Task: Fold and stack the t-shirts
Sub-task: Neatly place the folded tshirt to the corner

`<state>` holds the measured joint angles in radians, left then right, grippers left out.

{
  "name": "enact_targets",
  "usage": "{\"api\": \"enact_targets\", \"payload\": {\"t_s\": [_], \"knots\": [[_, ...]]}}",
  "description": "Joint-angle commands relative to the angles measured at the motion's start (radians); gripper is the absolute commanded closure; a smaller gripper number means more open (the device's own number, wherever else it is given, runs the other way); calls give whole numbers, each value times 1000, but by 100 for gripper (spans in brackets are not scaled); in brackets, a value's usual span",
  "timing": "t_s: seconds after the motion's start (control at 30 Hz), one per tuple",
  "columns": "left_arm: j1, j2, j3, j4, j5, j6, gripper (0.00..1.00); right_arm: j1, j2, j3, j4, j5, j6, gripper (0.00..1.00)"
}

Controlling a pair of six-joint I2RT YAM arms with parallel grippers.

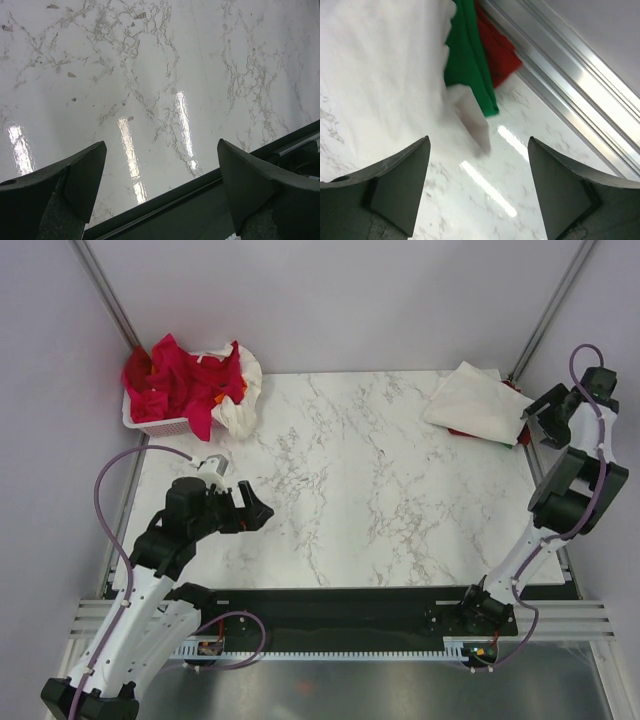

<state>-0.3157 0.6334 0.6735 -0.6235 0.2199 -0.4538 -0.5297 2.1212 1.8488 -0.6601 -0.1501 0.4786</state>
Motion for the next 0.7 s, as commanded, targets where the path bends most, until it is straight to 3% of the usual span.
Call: {"api": "enact_targets", "payload": {"t_s": [0.0, 0.13, 0.2, 0.23, 0.27, 0.33, 0.43, 0.67], "knots": [[1, -6, 9, 41, 24, -5, 0, -223, -271, -75, 129, 348, 120, 13], [3, -23, 9, 39, 21, -2, 0, -222, -432, -178, 220, 192, 146, 15], [3, -27, 11, 41, 19, -3, 0, -217, -460, -258, 270, 10, 187, 25], [3, -32, 9, 41, 16, -3, 0, -214, -463, -285, 325, -70, 202, 32], [1, -37, 9, 41, 16, -3, 0, -207, -458, -308, 350, -179, 213, 54], [3, -46, 9, 41, 15, -3, 0, -175, -411, -348, 387, -251, 232, 79], [3, -55, 9, 41, 13, -2, 0, -144, -321, -362, 437, -370, 253, 92], [3, -54, 9, 41, 15, 0, 0, -105, -161, -347, 615, -515, 346, 99]]}}
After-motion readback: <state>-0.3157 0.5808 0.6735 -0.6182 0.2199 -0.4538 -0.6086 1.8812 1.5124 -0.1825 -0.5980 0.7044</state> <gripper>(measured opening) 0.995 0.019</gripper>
